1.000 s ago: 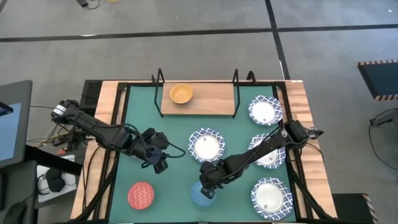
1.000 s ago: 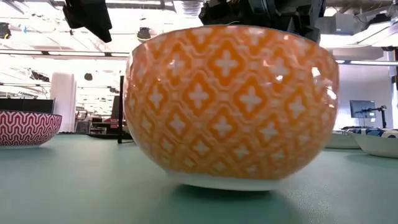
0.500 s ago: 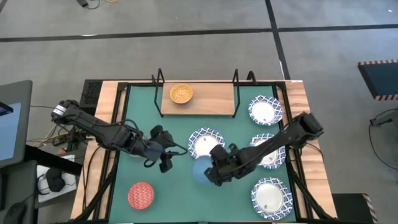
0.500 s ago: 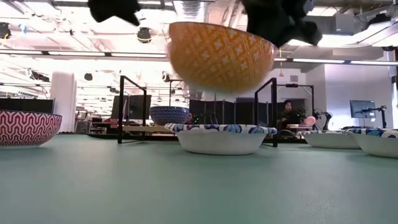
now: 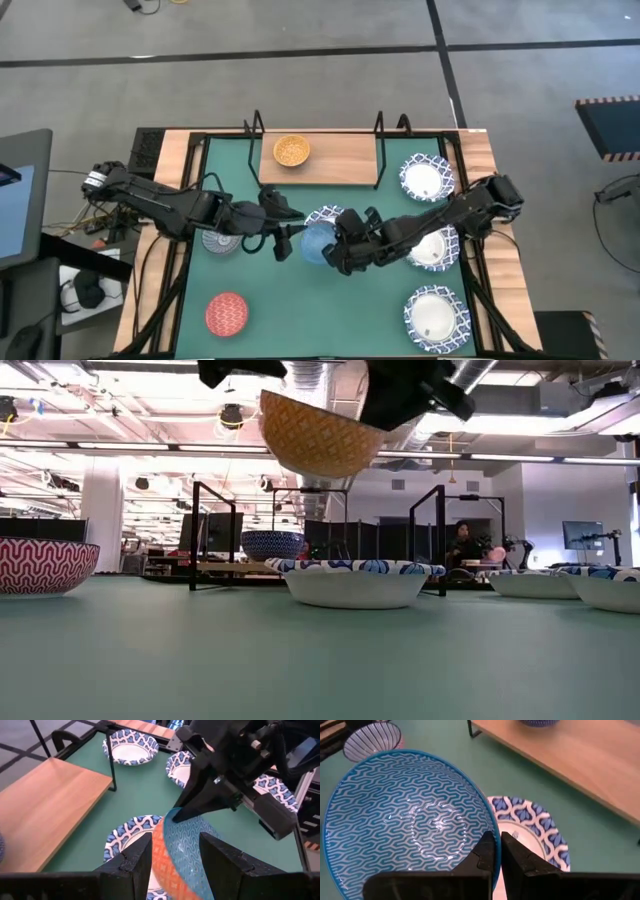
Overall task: Place and stack bowls onto a shelf
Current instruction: Stack the small light blue bowl on top of the small yellow bowl on the shelf
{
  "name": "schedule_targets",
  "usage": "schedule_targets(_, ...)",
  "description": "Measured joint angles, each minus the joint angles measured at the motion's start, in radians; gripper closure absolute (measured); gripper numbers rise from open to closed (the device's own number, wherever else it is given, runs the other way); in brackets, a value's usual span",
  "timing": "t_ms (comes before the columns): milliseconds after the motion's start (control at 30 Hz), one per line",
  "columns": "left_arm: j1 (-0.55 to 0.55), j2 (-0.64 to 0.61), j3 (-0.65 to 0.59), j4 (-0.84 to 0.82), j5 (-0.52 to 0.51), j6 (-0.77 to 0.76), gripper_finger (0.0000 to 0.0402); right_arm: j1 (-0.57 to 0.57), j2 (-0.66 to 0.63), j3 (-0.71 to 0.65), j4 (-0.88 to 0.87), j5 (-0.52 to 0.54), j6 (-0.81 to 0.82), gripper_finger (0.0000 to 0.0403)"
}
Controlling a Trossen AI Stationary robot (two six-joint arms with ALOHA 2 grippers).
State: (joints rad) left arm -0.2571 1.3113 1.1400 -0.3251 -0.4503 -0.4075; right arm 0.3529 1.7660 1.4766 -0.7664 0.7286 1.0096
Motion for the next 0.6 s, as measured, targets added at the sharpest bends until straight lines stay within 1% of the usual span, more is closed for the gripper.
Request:
schedule_targets(100, 0.027, 0.0, 0.0, 0.009, 0.023, 0.022, 0.0255, -0.007, 0.004, 0.032, -0.006, 0.023, -0.061, 0.0368)
schedule_targets(367, 0.071, 0.0, 0.0, 0.0, 0.08, 0.08, 0.0255, -0.039, 0.006, 0.134, -0.014, 0.043, -0.251, 0.0366)
schedule_targets(500, 0.083, 0.0, 0.0, -0.015, 0.056, 0.082, 0.0261, -0.051, 0.007, 0.168, -0.023, 0.059, -0.322, 0.0364)
schedule_targets(600, 0.089, -0.001, 0.002, -0.04, 0.028, 0.082, 0.0281, -0.063, 0.009, 0.192, -0.03, 0.058, -0.364, 0.0363)
